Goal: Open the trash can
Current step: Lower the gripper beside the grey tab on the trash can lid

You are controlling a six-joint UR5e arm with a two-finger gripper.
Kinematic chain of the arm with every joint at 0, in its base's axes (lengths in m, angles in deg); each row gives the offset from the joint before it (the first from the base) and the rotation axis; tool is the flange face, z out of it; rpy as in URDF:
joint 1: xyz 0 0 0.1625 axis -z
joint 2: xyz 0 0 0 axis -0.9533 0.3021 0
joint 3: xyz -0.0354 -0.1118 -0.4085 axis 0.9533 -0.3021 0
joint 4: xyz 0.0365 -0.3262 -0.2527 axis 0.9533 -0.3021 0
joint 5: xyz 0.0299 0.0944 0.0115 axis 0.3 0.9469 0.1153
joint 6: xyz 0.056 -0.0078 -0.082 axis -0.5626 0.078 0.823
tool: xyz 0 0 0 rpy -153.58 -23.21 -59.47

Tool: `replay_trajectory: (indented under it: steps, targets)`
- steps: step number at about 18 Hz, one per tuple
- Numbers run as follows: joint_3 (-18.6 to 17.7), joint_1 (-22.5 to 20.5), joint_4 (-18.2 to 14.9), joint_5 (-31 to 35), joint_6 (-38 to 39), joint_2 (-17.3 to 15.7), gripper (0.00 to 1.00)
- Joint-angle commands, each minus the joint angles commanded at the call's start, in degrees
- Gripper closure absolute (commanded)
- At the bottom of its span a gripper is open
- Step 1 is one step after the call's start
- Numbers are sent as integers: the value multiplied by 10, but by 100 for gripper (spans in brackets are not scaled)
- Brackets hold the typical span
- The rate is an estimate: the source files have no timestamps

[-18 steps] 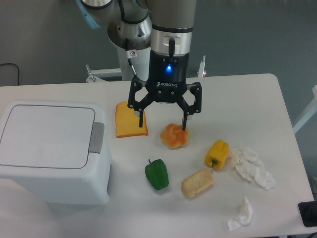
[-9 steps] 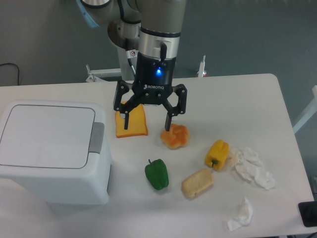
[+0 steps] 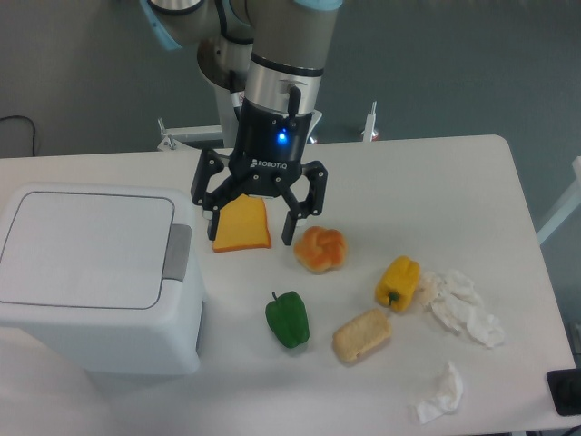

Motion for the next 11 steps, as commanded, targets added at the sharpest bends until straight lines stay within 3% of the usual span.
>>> replay_trajectory:
  steps: [11]
  targets:
    - [-9,7,0,-2,-2,9,0]
